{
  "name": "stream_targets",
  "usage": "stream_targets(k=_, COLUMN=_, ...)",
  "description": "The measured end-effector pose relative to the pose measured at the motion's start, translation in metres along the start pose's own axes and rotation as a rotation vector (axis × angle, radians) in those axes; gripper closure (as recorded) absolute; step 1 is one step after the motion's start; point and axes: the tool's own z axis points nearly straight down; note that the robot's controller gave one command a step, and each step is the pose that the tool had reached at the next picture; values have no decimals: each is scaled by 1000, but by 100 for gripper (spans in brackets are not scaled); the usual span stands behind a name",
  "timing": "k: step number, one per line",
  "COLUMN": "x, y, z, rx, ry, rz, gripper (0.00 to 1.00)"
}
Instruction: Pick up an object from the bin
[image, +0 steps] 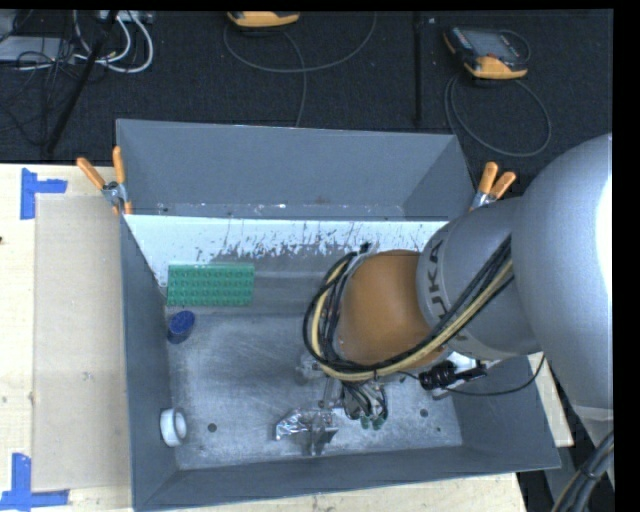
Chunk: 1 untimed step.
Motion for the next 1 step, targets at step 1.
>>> stream_targets(k=1, x=1, y=-1, z=-3, rx=0, ry=4, rz=2, gripper=100)
